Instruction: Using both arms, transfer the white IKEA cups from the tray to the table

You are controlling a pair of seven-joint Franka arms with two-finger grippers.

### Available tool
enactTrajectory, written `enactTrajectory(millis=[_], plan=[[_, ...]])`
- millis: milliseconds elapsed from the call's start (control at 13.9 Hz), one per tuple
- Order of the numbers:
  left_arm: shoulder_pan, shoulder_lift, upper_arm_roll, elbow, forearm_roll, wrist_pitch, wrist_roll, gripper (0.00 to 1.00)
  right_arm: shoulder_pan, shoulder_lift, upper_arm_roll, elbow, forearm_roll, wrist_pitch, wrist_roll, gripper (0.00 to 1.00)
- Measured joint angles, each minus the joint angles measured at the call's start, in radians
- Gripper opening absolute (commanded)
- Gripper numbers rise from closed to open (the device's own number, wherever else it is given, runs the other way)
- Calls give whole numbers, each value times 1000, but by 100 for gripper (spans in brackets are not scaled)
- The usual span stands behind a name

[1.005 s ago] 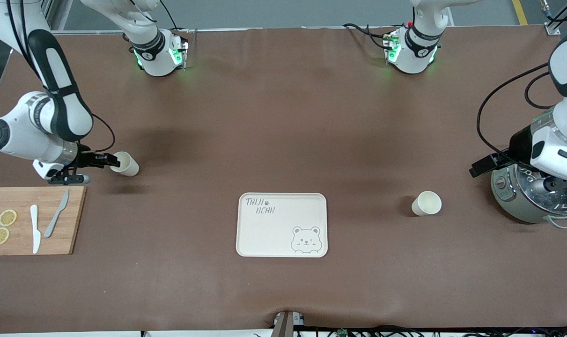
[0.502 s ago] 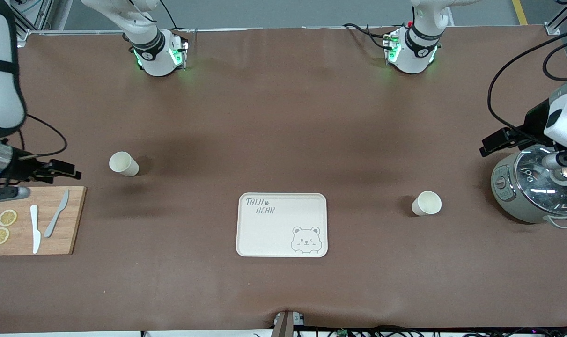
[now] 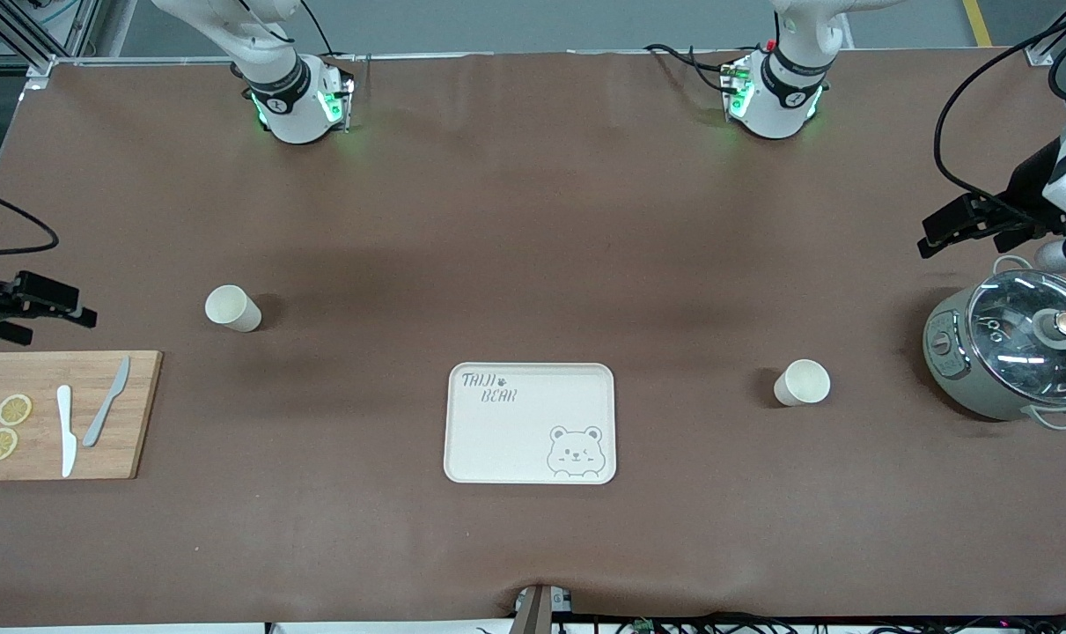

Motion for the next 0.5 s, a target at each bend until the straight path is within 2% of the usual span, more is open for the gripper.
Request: enactTrajectory(millis=[287,502], plan=[[-1,-13,-5,-16,0,3,3,100,0,-90,57,7,-37,-188,280,100],[-4,-16,-17,-37,0,37,4,100,0,-171,96,-23,-42,-245,457,100]])
